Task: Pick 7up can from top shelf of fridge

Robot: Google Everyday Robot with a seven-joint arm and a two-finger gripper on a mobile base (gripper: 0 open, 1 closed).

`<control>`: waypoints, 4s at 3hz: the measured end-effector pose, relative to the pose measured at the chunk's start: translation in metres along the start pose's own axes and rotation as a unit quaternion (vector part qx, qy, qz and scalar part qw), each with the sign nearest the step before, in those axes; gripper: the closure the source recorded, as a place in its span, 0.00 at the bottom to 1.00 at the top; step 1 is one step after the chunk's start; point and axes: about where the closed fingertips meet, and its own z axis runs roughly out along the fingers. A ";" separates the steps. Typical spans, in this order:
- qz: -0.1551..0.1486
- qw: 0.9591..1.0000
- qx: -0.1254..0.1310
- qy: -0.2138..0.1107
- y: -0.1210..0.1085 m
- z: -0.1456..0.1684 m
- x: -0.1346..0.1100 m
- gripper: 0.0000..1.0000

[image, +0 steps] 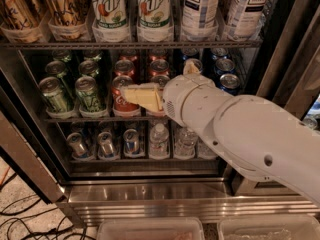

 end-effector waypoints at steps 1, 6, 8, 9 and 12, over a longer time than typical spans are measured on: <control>-0.004 1.000 0.001 -0.003 0.002 0.002 -0.003 0.00; -0.039 0.995 -0.020 -0.088 0.002 -0.043 -0.031 0.00; -0.052 0.993 -0.044 -0.097 -0.014 -0.037 -0.052 0.00; -0.050 0.992 -0.046 -0.104 -0.022 -0.037 -0.059 0.00; -0.053 0.989 -0.065 -0.122 -0.020 -0.039 -0.066 0.00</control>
Offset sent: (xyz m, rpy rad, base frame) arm -0.0435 -0.0103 0.0147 -0.0070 -0.2104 -0.0367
